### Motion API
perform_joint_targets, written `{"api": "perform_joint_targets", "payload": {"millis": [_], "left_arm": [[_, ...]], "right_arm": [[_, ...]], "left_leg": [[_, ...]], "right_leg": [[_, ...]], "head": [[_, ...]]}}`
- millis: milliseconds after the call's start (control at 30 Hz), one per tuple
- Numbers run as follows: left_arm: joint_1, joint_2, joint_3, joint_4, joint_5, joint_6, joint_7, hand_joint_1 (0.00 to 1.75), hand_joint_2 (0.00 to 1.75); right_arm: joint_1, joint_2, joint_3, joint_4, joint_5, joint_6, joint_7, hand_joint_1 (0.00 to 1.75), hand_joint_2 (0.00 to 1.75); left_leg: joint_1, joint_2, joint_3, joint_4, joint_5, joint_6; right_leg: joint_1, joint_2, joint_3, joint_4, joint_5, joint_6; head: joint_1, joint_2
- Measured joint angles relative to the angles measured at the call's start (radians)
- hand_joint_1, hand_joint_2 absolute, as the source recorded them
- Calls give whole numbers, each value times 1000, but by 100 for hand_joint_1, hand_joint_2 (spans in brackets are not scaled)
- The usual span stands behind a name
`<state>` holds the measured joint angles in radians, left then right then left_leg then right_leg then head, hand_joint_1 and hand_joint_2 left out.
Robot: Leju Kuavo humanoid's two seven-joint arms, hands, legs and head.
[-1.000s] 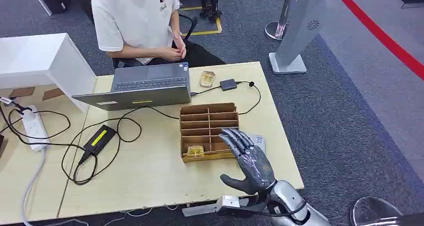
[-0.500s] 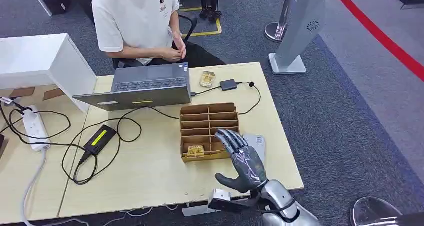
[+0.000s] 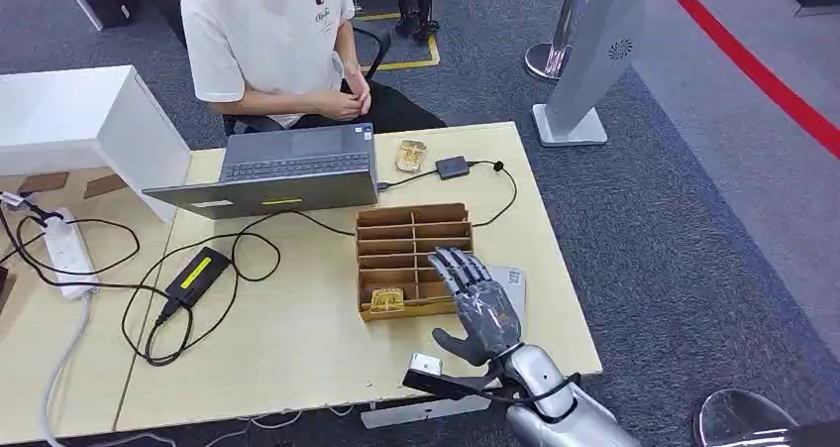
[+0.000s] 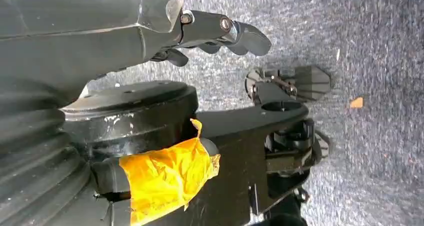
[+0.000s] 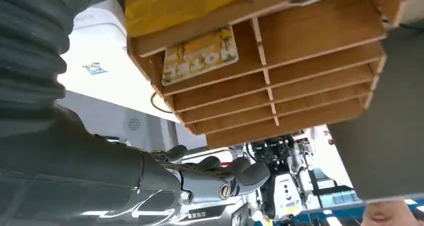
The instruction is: Pass the card to the sensor for recognition and then transmit it.
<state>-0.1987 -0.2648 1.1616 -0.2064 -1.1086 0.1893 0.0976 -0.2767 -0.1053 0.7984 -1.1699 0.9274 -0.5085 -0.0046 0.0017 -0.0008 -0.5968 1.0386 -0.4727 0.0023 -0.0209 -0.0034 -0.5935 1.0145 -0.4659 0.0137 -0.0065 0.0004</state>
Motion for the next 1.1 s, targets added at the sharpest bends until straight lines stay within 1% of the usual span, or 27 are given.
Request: {"api": "perform_joint_targets", "payload": {"millis": [167, 333, 567, 667, 800, 933, 1100], "left_arm": [[-1, -4, -6, 0, -13, 28, -16, 0, 175], [-2, -11, -35, 0, -64, 107, -62, 0, 175], [-3, -18, -69, 0, -88, 143, -85, 0, 175], [-3, -21, -76, 0, -86, 144, -92, 0, 175], [-3, -21, -76, 0, -68, 120, -90, 0, 175], [-3, -21, -76, 0, -64, 117, -89, 0, 175], [-3, -21, -76, 0, -57, 99, -77, 0, 175]], "right_arm": [[-2, 11, -15, 42, 0, -8, 5, 0, 175], [0, 14, -34, 70, 16, -20, 26, 0, 175], [5, 14, -58, 90, 24, -30, 34, 0, 175], [9, 14, -72, 95, 35, -34, 40, 0, 175], [16, 14, -86, 95, 35, -38, 40, 0, 175], [18, 14, -95, 95, 36, -38, 40, 0, 175], [20, 14, -97, 94, 43, -37, 40, 0, 175]], "left_leg": [[0, 0, 0, 0, 0, 0], [0, 0, 0, 0, 0, 0], [0, 0, 0, 0, 0, 0], [0, 0, 0, 0, 0, 0], [0, 0, 0, 0, 0, 0], [0, 0, 0, 0, 0, 0], [0, 0, 0, 0, 0, 0]], "right_leg": [[0, 0, 0, 0, 0, 0], [0, 0, 0, 0, 0, 0], [0, 0, 0, 0, 0, 0], [0, 0, 0, 0, 0, 0], [0, 0, 0, 0, 0, 0], [0, 0, 0, 0, 0, 0], [0, 0, 0, 0, 0, 0]], "head": [[0, 0], [0, 0], [0, 0], [0, 0], [0, 0], [0, 0], [0, 0]]}}
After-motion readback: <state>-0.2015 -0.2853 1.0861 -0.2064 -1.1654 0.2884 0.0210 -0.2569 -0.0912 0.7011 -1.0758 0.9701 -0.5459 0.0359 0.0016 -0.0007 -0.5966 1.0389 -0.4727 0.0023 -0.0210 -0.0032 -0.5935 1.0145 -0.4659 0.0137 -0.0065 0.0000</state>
